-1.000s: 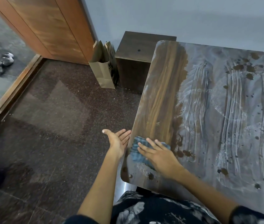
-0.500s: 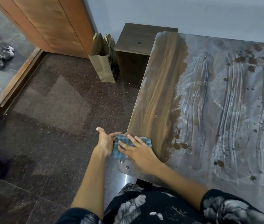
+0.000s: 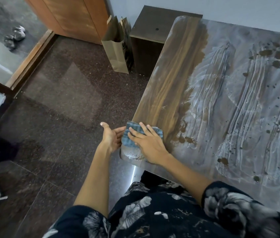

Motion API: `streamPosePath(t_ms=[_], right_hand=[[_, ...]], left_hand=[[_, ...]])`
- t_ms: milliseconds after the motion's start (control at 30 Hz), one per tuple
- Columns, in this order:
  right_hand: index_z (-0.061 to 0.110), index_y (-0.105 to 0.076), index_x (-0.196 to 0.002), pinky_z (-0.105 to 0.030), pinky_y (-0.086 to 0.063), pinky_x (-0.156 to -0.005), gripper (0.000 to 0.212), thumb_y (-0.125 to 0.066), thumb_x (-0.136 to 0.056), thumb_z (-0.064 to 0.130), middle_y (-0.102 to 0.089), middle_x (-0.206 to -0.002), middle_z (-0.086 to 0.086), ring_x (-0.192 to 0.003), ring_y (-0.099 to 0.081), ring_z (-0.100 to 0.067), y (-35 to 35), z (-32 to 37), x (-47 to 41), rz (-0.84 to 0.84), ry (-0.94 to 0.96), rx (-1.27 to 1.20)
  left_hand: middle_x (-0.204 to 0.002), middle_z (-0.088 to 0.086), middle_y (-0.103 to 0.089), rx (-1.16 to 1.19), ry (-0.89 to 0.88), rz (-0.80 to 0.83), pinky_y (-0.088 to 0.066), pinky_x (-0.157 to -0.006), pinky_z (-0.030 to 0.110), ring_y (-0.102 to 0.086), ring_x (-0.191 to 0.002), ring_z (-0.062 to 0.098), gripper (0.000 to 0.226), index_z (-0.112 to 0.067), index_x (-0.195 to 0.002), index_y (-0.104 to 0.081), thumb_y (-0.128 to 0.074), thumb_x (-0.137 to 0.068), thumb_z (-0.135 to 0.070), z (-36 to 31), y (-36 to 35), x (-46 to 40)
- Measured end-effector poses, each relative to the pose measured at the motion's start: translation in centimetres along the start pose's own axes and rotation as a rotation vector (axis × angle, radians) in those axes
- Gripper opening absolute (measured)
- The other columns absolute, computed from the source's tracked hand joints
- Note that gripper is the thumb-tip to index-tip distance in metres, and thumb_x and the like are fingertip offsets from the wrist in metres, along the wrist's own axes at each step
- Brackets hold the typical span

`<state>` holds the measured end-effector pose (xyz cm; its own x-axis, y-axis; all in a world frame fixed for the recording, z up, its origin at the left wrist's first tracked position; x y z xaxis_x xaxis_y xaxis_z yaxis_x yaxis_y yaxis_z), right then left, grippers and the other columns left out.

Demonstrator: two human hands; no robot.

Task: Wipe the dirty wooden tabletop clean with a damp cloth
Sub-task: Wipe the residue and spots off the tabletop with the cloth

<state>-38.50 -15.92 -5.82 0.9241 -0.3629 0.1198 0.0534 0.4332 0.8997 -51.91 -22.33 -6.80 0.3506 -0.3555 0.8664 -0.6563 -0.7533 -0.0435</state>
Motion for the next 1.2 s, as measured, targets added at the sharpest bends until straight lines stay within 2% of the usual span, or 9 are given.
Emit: streamPosePath(t_ms=[167, 267, 400, 467, 667, 767, 900, 1067, 1200], right_hand=[[0.024, -0.039, -0.137, -0.039, -0.007, -0.113, 0.05, -0.05, -0.09, 0.012, -0.035, -0.147, 0.008, -0.14, -0.021, -0.028, -2.1, 2.5, 3.0, 0.098, 0.321, 0.136], [0.028, -0.044, -0.133, -0.039, -0.013, -0.112, 0.055, -0.061, -0.084, 0.012, -0.041, -0.143, 0.012, -0.138, -0.028, -0.022, -1.6, 1.0, 5.8, 0.109, 0.377, 0.149], [0.039, -0.026, -0.138, -0.039, 0.004, -0.116, 0.067, -0.046, -0.088, 0.0, -0.018, -0.147, 0.021, -0.139, 0.002, -0.012, 0.0, -3.2, 9.1, 0.197, 0.272, 0.102], [0.043, -0.019, -0.136, -0.041, 0.008, -0.113, 0.076, -0.041, -0.085, -0.009, -0.015, -0.146, 0.022, -0.139, 0.002, -0.013, 1.6, -5.9, 10.0, 0.129, 0.139, 0.094], [0.031, -0.022, -0.144, -0.038, 0.008, -0.113, 0.053, -0.039, -0.097, 0.012, -0.016, -0.152, 0.014, -0.143, -0.002, -0.025, 3.4, -7.8, 7.0, -0.027, -0.206, 0.091], [0.03, -0.024, -0.143, -0.034, 0.011, -0.11, 0.057, -0.043, -0.094, 0.007, -0.016, -0.151, 0.013, -0.143, 0.0, -0.026, 1.7, -5.1, 7.2, -0.039, -0.132, 0.069], [0.032, -0.026, -0.142, -0.029, 0.008, -0.11, 0.062, -0.045, -0.091, 0.0, -0.018, -0.151, 0.017, -0.143, -0.003, -0.018, 0.5, -5.1, 10.7, 0.004, 0.044, 0.078], [0.036, -0.026, -0.141, -0.026, 0.007, -0.11, 0.059, -0.041, -0.095, 0.003, -0.015, -0.15, 0.021, -0.143, -0.002, -0.012, 2.0, -8.4, 14.7, 0.022, -0.005, 0.063], [0.033, -0.028, -0.142, -0.035, -0.002, -0.115, 0.057, -0.039, -0.094, 0.003, -0.019, -0.151, 0.016, -0.143, -0.004, -0.018, 4.3, -12.4, 13.3, -0.035, -0.222, 0.014]], left_hand=[[-0.12, 0.018, -0.058, 0.022, 0.021, -0.038, -0.04, -0.091, 0.042, -0.056, -0.102, 0.032, 0.105, -0.002, -0.116, -0.058, 0.015, -0.081, -0.069, 2.5, 1.8, 0.9], [-0.12, 0.016, -0.059, 0.077, -0.007, -0.073, -0.038, -0.096, 0.04, -0.054, -0.108, 0.031, 0.104, -0.001, -0.113, -0.059, 0.013, -0.082, -0.069, 3.7, 2.1, 1.3], [-0.12, 0.014, -0.061, 0.102, -0.086, -0.168, -0.036, -0.1, 0.04, -0.053, -0.11, 0.028, 0.1, -0.004, -0.105, -0.063, 0.01, -0.084, -0.069, 4.2, 1.6, 1.8], [-0.124, 0.013, -0.059, 0.116, -0.102, -0.188, -0.037, -0.1, 0.04, -0.053, -0.11, 0.028, 0.099, -0.005, -0.11, -0.062, 0.01, -0.084, -0.068, 4.5, 1.1, 2.3], [-0.137, 0.007, -0.049, 0.186, -0.154, -0.245, -0.027, -0.11, 0.051, -0.042, -0.128, 0.03, 0.092, -0.016, -0.129, -0.052, 0.006, -0.083, -0.071, 6.2, -0.9, 3.8], [-0.146, 0.005, -0.038, 0.098, -0.236, -0.378, -0.019, -0.114, 0.043, -0.033, -0.134, 0.025, 0.08, -0.019, -0.134, -0.046, 0.0, -0.089, -0.065, 6.8, -2.8, 4.9], [-0.157, 0.002, -0.005, -0.12, -0.284, -0.483, 0.002, -0.116, 0.048, 0.008, -0.144, 0.022, 0.062, -0.015, -0.148, -0.016, -0.006, -0.097, -0.05, 7.1, -6.3, 6.5], [-0.157, 0.002, -0.004, -0.459, -0.374, -0.366, 0.006, -0.115, 0.047, 0.007, -0.144, 0.023, 0.057, -0.017, -0.147, -0.019, -0.004, -0.098, -0.043, 7.8, -12.0, 7.2], [-0.157, 0.0, -0.002, -0.588, -0.412, -0.208, 0.007, -0.114, 0.047, 0.008, -0.144, 0.021, 0.062, -0.015, -0.144, -0.031, -0.002, -0.098, -0.044, 8.1, -15.2, 7.4]])
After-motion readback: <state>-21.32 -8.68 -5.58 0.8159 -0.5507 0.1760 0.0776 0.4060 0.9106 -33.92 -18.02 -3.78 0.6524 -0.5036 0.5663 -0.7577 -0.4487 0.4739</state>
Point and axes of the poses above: each hand's wrist, its own x-axis away from the middle knuckle, its own y-axis out of the back of the hand, z = x × y, the point moved 3 cm from there along -x, towards the middle knuckle
